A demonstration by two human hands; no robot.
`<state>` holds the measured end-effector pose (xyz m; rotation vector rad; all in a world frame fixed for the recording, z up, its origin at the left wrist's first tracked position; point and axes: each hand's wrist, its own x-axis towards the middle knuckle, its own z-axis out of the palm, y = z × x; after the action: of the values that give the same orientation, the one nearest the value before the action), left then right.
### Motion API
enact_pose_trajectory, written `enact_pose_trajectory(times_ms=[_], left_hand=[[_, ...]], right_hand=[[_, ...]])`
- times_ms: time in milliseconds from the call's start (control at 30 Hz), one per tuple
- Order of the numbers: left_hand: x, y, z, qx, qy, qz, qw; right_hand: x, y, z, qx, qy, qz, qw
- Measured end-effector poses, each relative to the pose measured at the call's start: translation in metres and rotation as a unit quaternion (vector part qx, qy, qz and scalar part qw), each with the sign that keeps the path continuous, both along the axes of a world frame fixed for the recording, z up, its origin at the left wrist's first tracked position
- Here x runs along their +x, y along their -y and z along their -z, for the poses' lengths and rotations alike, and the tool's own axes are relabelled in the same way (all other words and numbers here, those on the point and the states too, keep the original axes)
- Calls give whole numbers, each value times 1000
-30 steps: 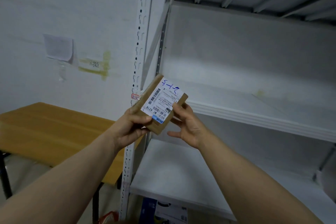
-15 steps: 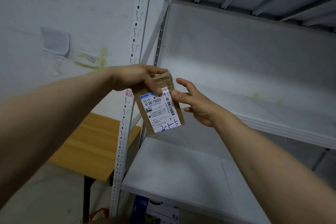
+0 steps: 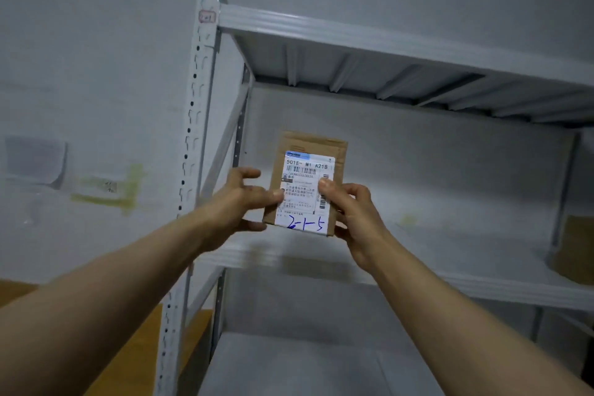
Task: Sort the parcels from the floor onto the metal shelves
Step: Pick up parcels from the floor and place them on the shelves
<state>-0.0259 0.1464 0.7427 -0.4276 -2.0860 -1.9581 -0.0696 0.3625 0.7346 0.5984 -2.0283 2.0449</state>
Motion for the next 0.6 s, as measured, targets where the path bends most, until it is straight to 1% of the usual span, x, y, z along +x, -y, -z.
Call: enact_pose_trajectory(times_ms=[67, 167, 233, 300, 367, 467, 600], left_hand=[[-5, -20, -15, 28, -38, -16, 999], [-14, -56, -55, 61, -129, -32, 989], [-18, -80, -86, 67, -200, -20, 977], [-22, -106, -115, 54, -266, -12, 962], [-28, -136, -141, 30, -314, -6, 949], [-47, -187, -175, -21, -356, 6, 934], [-84, -261, -220, -42, -388, -32, 920]], right_hand=[[-1, -5, -23, -17, -42, 18, 999], [-5, -20, -69, -40, -142, 51, 988], [-5, -33, -99, -31, -216, 63, 974], [-8, -49, -127, -34, -275, 75, 958], [-13, -71, -153, -53, -305, 98, 946], [-22, -115, -189, -66, -329, 140, 931], [-53, -193, -229, -92, -358, 191, 909]])
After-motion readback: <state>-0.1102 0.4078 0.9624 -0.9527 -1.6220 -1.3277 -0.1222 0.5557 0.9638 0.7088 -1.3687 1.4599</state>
